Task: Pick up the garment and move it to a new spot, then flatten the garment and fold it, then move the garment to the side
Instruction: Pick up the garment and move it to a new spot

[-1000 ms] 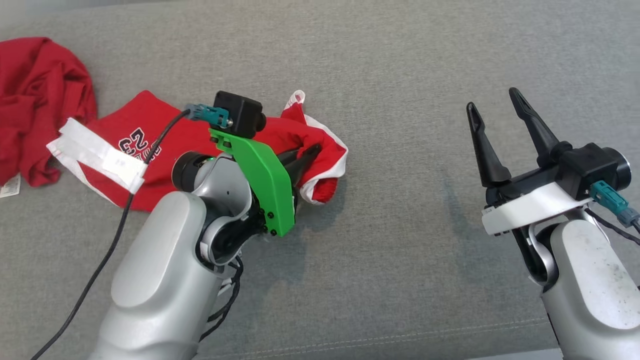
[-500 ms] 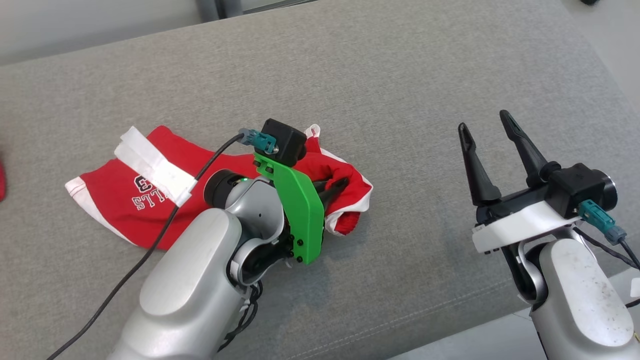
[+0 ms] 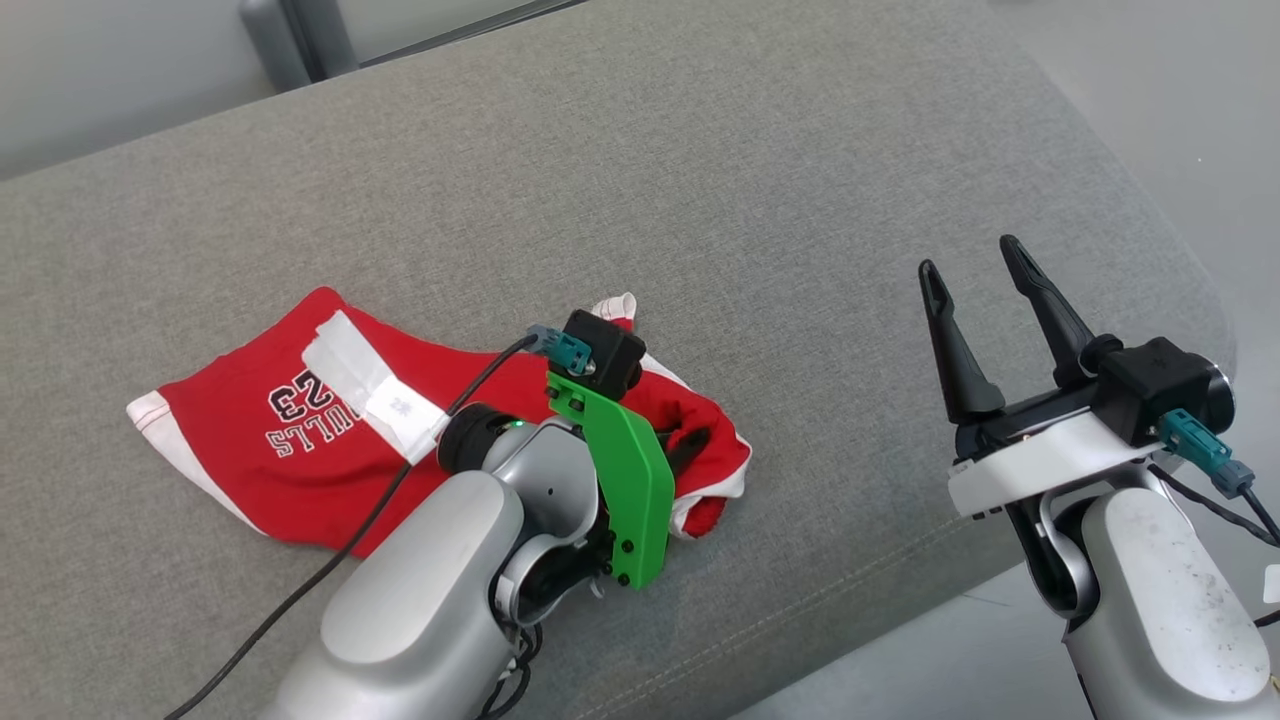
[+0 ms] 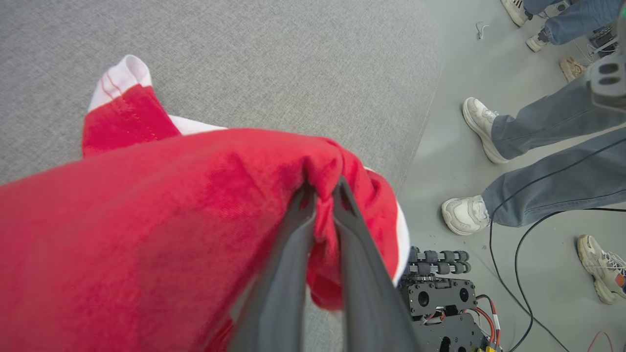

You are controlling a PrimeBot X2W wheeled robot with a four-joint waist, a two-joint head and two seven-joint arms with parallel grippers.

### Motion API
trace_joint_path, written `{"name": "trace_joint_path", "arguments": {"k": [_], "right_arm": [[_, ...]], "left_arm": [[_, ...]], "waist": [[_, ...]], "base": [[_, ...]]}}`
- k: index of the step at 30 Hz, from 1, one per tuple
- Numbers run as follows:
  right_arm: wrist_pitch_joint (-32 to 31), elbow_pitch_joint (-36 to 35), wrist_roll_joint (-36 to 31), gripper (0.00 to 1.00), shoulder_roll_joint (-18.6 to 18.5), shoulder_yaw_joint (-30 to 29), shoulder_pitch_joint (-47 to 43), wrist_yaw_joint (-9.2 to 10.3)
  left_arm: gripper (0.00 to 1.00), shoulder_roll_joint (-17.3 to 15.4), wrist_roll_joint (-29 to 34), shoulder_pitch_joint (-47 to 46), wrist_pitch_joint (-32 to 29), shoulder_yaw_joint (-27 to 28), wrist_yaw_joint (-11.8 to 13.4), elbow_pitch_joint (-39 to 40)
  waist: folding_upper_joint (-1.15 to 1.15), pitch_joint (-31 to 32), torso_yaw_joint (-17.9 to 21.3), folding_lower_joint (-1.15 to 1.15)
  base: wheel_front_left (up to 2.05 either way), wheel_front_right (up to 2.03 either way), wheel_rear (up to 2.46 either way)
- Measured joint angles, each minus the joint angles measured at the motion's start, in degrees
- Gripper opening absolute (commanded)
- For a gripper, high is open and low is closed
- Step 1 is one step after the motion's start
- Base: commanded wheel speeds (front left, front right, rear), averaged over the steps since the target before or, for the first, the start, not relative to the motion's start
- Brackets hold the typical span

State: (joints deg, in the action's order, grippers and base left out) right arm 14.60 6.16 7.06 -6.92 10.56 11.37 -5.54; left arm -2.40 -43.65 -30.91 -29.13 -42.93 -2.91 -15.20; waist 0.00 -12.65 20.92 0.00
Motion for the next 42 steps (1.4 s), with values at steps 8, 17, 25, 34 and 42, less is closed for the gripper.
{"name": "trace_joint_path", "arguments": {"k": [8, 17, 25, 34, 42], "right_arm": [[0.0, 0.0, 0.0, 1.00, -0.3, -0.5, 0.0, -0.42], [0.0, 0.6, 0.0, 1.00, -0.7, -1.1, -0.7, -0.43], [0.0, 2.0, 0.0, 1.00, -1.4, -1.5, -3.2, -0.47], [0.0, 3.8, 0.0, 1.00, -1.7, -0.8, -5.1, -0.52], [0.0, 4.5, 0.0, 1.00, -2.0, -0.4, -5.4, -0.98]], "left_arm": [[0.00, -0.1, 0.0, 0.1, 0.2, -3.0, 0.1, -1.1], [0.00, -0.1, 0.0, 1.6, 1.5, -4.7, -0.1, -0.9], [0.00, -2.4, 0.0, 4.3, 3.0, -2.7, -0.1, 2.8], [0.00, -7.1, -1.1, 8.9, 4.3, 1.0, 1.5, 3.2], [0.40, -9.5, -1.6, 10.1, 6.5, 4.3, 3.2, 5.6]], "waist": [[0.00, -0.1, -2.3, 0.00], [0.00, 0.7, -5.3, 0.00], [0.00, 2.2, -7.8, 0.00], [0.00, 3.5, -11.3, 0.00], [0.00, 4.4, -13.8, 0.00]], "base": [[0.00, 0.00, 0.00], [0.00, 0.00, 0.00], [0.00, 0.00, 0.00], [0.00, 0.00, 0.00], [0.00, 0.00, 0.00]]}}
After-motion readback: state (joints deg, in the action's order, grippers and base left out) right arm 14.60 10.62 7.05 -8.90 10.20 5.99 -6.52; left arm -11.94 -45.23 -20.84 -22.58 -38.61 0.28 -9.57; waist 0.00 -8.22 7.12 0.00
